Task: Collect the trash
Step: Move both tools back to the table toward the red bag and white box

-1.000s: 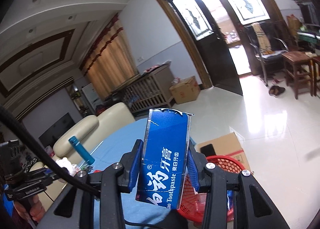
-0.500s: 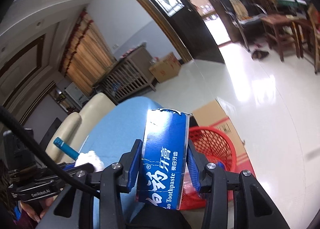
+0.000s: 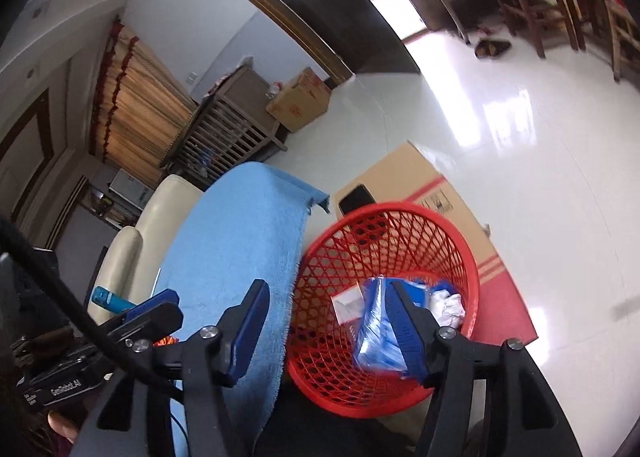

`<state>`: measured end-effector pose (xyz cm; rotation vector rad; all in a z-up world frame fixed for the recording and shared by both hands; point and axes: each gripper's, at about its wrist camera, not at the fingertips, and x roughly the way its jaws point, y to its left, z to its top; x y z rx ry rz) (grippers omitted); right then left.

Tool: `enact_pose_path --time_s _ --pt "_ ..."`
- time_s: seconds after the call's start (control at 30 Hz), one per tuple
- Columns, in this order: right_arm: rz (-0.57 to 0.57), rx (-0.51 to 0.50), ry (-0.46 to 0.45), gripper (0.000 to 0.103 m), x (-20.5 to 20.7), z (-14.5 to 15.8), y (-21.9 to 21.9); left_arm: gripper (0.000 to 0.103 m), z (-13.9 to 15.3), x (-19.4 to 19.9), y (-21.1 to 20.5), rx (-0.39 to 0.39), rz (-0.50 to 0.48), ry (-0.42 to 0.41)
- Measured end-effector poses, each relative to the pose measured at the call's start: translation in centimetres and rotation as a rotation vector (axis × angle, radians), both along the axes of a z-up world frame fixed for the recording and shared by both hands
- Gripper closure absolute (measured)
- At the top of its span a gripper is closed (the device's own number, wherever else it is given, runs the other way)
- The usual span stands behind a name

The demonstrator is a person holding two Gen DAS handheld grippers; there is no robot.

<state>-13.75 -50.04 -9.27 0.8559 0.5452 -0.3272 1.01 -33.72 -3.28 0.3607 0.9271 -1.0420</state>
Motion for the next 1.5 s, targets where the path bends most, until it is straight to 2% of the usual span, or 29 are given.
enact_pose_path --time_s 0.13,0.27,0.33,0.4,0.53,0.7,0.77,0.9,1.0,1.13,1.2,1.37,1.5 --pt "0.012 -0.065 -0.019 0.038 0.1 2.2 1.2 0.031 0.4 -0.6 5.3 0.029 0.068 -0.102" --pt "0.086 -0.099 -0.019 0.038 2.9 4.2 3.3 0.031 -0.5 0.0 13.1 0.053 0.219 -0.086" --pt "0.155 -0.112 -0.01 0.038 5.1 4.8 5.0 0.031 -1.5 0.8 18.4 0.08 0.34 -0.068" --pt "0.253 -0.123 0.009 0.038 8.4 5.2 7.7 0.031 -2.3 1.9 23.0 0.104 0.451 -0.051" --pt "0.469 -0.158 0.054 0.038 15.4 5.3 14.4 0.031 -2.8 3.9 30.3 0.143 0.65 -0.079" --pt "0.75 -0.222 0.081 0.038 24.1 4.8 24.3 0.031 -3.1 6.7 36.4 0.102 0.818 -0.046" --pt "0.843 -0.277 0.099 0.038 27.2 4.4 28.1 0.031 -3.2 7.3 36.9 0.096 0.841 -0.042" --pt "0.952 -0.321 0.128 0.038 31.8 2.4 33.4 0.031 -3.9 8.5 38.8 0.089 0.869 -0.038" --pt "1.002 -0.387 0.148 0.038 34.5 1.5 36.3 0.031 -4.3 9.9 39.7 0.071 0.885 -0.008" --pt "1.043 -0.424 0.193 0.038 37.9 -0.5 38.9 0.031 -4.5 11.5 40.8 0.049 0.895 0.029" --pt "1.045 -0.428 0.206 0.038 39.0 -1.8 39.1 0.031 -4.3 12.4 41.0 0.037 0.896 0.037" --pt "1.026 -0.387 0.175 0.052 39.4 -2.1 38.0 0.031 -3.8 15.6 40.2 0.006 0.853 0.049" --pt "0.94 -0.317 0.182 0.054 39.0 -2.2 34.9 0.031 -4.4 18.9 37.9 0.002 0.798 0.074"
